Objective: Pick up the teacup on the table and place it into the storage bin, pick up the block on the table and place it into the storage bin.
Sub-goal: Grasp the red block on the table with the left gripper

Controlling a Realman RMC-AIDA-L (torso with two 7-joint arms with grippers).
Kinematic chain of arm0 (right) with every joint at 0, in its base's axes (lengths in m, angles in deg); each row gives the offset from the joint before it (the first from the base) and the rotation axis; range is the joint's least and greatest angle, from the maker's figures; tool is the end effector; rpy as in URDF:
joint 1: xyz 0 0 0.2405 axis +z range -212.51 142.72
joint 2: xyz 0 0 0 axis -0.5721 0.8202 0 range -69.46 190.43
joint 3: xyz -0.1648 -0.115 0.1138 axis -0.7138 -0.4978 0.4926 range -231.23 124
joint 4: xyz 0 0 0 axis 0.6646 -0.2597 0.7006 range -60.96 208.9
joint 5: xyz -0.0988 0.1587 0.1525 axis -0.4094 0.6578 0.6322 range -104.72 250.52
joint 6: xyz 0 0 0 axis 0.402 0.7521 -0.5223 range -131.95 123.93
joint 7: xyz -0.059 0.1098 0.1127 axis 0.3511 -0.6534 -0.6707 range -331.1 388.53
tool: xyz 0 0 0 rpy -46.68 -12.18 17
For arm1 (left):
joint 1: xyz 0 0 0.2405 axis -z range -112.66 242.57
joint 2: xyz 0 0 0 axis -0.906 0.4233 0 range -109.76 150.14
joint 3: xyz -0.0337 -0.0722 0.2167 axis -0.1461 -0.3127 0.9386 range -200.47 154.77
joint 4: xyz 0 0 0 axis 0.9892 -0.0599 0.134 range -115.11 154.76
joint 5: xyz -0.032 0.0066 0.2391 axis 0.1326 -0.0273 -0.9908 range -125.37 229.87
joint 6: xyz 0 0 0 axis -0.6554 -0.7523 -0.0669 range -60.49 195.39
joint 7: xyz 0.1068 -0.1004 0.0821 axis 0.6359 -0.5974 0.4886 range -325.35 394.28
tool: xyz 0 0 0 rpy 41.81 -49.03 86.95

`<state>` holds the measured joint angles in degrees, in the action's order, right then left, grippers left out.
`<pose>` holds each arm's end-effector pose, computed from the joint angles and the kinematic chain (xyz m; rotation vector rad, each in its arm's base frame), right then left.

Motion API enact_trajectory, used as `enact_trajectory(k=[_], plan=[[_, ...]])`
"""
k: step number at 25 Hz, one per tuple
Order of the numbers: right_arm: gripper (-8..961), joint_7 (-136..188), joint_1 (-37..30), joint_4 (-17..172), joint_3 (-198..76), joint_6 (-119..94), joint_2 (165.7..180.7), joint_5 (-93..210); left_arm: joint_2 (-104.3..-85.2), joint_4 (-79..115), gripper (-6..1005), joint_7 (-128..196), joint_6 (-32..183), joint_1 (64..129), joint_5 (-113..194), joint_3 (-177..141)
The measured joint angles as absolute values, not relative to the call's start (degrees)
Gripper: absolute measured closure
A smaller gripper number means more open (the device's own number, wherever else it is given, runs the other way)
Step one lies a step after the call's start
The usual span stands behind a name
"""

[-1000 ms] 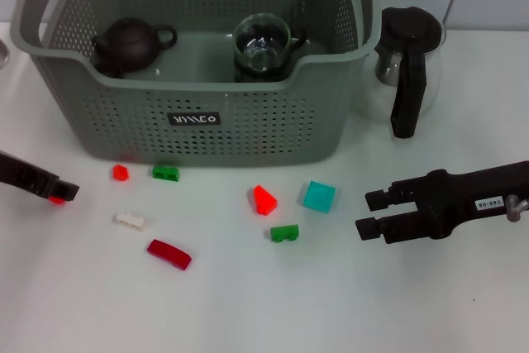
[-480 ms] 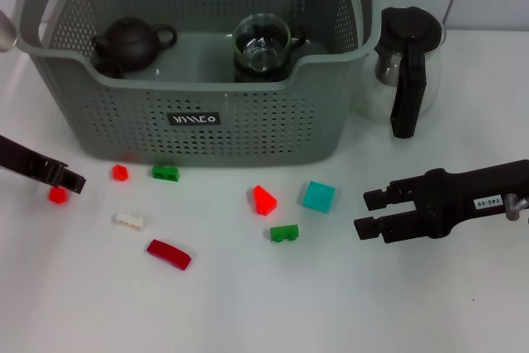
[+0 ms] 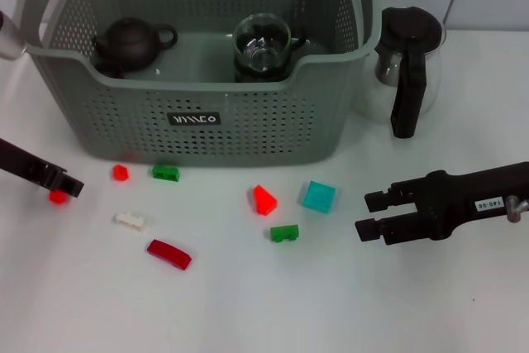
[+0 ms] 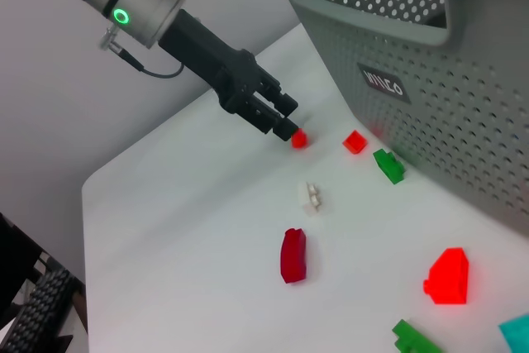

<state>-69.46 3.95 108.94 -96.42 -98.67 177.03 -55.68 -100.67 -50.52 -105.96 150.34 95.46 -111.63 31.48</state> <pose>0.2336 0.3507 -0.0230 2.9402 -0.9487 -0.3922 -0.2874 0.3825 0.0638 -2.1835 -1.2486 0.4490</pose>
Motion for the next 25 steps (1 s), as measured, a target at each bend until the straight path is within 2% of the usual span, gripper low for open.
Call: enact_trajectory(k=[25], plan=[[243, -69.64, 3.75, 108.95, -96.51, -98.85, 176.95, -55.78, -98.82, -45.23, 420, -105.51, 147.90, 97.36, -111.73, 31.84]])
